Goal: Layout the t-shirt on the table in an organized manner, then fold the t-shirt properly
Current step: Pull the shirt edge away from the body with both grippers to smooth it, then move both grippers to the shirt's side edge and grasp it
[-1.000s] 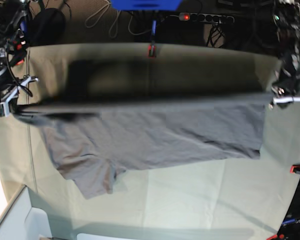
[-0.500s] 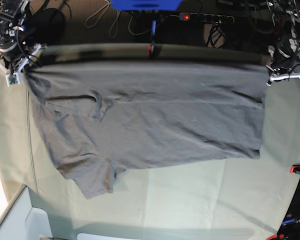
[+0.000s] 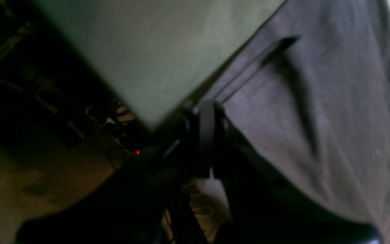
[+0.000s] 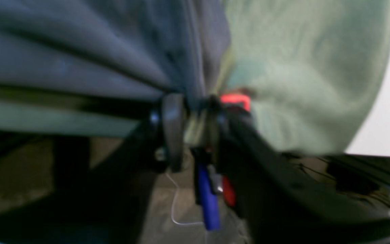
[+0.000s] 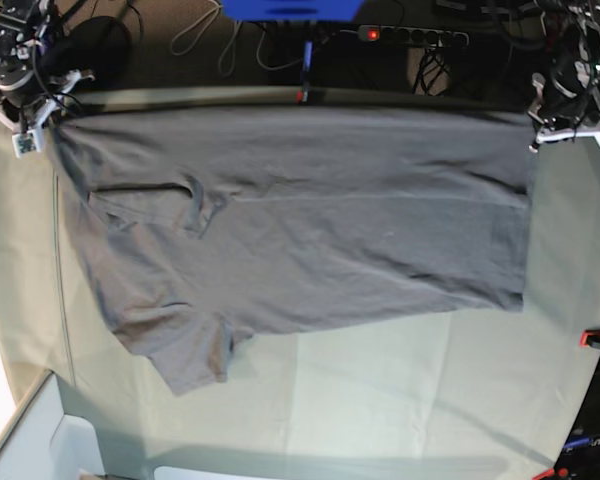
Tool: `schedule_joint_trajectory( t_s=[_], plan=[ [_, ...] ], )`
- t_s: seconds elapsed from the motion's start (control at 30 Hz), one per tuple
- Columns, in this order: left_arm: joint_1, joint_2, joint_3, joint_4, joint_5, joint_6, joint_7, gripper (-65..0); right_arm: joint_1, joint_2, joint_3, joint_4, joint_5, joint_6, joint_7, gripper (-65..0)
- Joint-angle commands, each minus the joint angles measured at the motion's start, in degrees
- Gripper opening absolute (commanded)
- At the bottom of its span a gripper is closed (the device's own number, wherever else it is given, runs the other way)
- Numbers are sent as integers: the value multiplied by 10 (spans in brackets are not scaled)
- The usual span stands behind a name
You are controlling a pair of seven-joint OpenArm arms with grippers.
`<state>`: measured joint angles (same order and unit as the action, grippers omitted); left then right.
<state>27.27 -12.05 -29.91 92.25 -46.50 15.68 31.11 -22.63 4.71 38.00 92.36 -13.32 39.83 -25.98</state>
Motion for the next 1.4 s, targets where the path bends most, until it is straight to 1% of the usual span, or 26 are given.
schedule_joint_trajectory(
  t_s=[0.0, 0.03, 0.1, 0.17, 0.2, 0.27, 0.37, 0.43, 0.57, 0.63, 0.7, 0.77, 0.8, 0.93, 0.97, 1.03, 1.07, 1.1, 1.23, 1.37],
  plan=[
    [5, -7, -6, 9, 2, 0, -8, -556, 0, 7, 6, 12, 4, 2, 8, -430],
    [10, -7, -6, 9, 2, 1, -8, -517, 1, 7, 7, 13, 4, 2, 8, -392],
    [19, -7, -6, 12, 2, 4, -8, -424, 1, 12, 8, 22, 4, 2, 8, -338],
    [23, -8, -6, 16, 2, 1, -8, -344, 0, 10, 19, 43, 4, 2, 7, -310],
    [24, -9, -6, 17, 2, 0, -8, -322, 0, 6, 29, 53, 4, 2, 7, -309],
    [24, -11, -7, 17, 2, 0, -10, -300, 3, -4, 53, 78, 4, 2, 7, -310],
    [15, -7, -36, 27, 1, 0, -11, -292, 23, -9, 60, 105, 12, 2, 4, -310],
    [-8, -7, -46, 39, 1, 0, -13, -288, 38, -9, 57, 109, 16, 2, 4, -310],
    [-101, -10, -44, 38, 7, 0, -9, -288, 100, -10, 55, 91, 13, 2, 3, -307],
    [-154, -10, -42, 12, 7, 0, -8, -288, 136, -11, 55, 71, 13, 2, 2, -308],
    [-217, -8, -33, -31, 7, 0, -8, -288, 168, -11, 54, 48, 13, 2, 2, -308],
    [-274, -12, -6, -92, 23, 0, -10, -288, 196, -10, 54, 23, 12, 2, 2, -308],
    [-306, -13, 9, -133, 39, 0, -14, -288, 209, -9, 54, 11, 11, 2, 2, -308],
    [-424, -12, 56, -302, 135, -4, -17, -288, 246, -10, 28, -23, -49, 2, 3, -309],
    [-447, -12, 69, -339, 154, -16, -28, -288, 251, -10, 24, -32, -59, 2, 4, -309],
    [-490, -12, 100, -416, 189, -57, -78, -288, 265, -11, 14, -47, -77, 2, 6, -309],
    [-507, -12, 116, -450, 204, -72, -107, -288, 274, -11, 10, -55, -84, 2, 5, -309],
    [-519, -12, 127, -475, 217, -79, -129, -288, 280, -11, 7, -64, -90, 2, 4, -309],
    [-566, -12, 169, -581, 254, -81, -202, -288, 316, -10, 6, -111, -106, 2, 6, -308],
    [-576, -12, 180, -628, 274, -84, -246, -288, 349, -1, 6, -157, -110, 2, 6, -307]
  ],
)
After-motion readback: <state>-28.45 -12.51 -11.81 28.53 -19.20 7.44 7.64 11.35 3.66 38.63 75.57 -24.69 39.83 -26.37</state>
